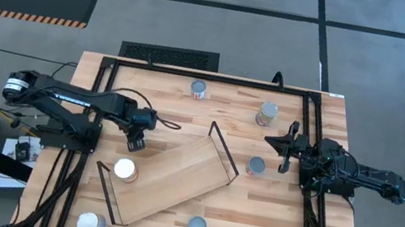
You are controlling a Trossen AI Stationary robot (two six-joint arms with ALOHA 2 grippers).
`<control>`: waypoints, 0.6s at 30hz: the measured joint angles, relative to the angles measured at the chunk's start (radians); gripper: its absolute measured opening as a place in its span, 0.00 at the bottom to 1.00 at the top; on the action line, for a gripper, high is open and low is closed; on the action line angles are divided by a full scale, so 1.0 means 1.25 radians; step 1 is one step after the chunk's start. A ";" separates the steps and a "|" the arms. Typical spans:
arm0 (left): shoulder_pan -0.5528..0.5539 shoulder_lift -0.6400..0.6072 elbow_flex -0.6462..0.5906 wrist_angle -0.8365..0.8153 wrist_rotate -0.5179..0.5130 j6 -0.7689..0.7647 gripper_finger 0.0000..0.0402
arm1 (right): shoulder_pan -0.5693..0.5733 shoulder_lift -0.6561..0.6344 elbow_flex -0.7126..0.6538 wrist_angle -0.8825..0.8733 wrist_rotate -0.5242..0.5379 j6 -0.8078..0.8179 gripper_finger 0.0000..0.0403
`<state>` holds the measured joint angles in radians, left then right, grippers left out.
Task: Pick and place cans onto a shelf
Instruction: Put the canned strawberry on the shelf
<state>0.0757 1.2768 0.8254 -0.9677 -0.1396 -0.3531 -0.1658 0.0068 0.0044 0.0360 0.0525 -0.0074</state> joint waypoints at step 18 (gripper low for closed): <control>0.009 0.119 -0.001 0.025 -0.008 0.035 0.15 | 0.000 0.000 0.000 0.000 0.000 0.000 0.09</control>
<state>0.0864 1.4258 0.8246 -0.9367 -0.1491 -0.3098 -0.1654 0.0063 0.0044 0.0364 0.0525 -0.0074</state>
